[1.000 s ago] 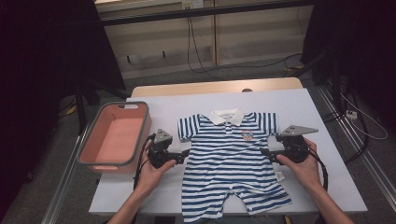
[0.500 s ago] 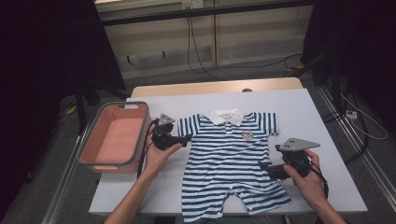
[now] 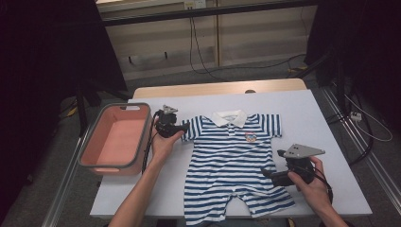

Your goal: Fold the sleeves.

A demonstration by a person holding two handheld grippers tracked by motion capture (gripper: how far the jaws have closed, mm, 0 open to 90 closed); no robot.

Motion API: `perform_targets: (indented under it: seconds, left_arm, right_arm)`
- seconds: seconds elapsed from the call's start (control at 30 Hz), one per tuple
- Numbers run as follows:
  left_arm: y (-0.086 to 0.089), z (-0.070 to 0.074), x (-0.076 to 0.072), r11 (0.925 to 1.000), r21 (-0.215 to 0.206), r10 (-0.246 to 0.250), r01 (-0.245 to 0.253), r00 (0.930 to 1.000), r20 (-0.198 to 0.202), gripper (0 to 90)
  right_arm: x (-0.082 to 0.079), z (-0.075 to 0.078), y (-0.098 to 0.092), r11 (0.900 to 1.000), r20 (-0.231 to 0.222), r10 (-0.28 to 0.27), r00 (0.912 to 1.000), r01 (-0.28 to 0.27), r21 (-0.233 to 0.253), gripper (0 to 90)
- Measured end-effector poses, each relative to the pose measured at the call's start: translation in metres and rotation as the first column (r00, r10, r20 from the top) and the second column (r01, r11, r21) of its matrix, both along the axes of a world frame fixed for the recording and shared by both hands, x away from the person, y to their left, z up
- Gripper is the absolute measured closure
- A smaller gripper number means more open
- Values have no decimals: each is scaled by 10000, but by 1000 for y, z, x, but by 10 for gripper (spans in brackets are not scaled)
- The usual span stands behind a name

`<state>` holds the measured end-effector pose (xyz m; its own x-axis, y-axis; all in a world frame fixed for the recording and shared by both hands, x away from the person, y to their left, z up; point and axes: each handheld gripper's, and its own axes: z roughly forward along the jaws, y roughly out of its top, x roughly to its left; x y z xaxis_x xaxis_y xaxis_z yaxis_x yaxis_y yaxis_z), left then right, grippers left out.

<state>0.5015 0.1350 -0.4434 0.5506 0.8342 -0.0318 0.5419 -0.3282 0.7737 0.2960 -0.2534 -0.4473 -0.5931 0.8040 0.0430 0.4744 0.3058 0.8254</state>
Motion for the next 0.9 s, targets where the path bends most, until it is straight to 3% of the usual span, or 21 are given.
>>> perform_targets:
  seconds: [0.13, 0.2, 0.33, 0.63, 0.73, 0.9]
  left_arm:
    - [-1, -5, 10, 9999, 132, -9, 13, 9996, -299, 465]
    - [0, -8, 15, 9998, 119, 175, -169, 9986, -496, 532]
    - [4, -17, 23, 9987, 140, 500, -488, 9938, -989, 579]
    - [5, -19, 27, 9973, -86, 714, -727, 9923, -1010, 651]
    - [1, -18, 27, 9987, 221, 474, -455, 9947, -916, 689]
    - [-1, -19, 26, 9992, 44, 390, -388, 9947, -951, 769]
  right_arm:
    - [0, -1, 4, 9999, -70, 122, 9999, -123, -67, 79]
    - [1, -2, 5, 9998, -64, 159, 9999, -160, -94, 79]
    - [1, -2, 5, 9998, -86, 164, 9998, -165, -116, 79]
    - [0, -3, 4, 9999, -130, 132, 9998, -133, -55, 79]
    - [0, -3, 5, 9998, -142, 145, 9998, -147, -117, 76]
    - [0, -4, 6, 9997, -147, 210, 9997, -212, -130, 76]
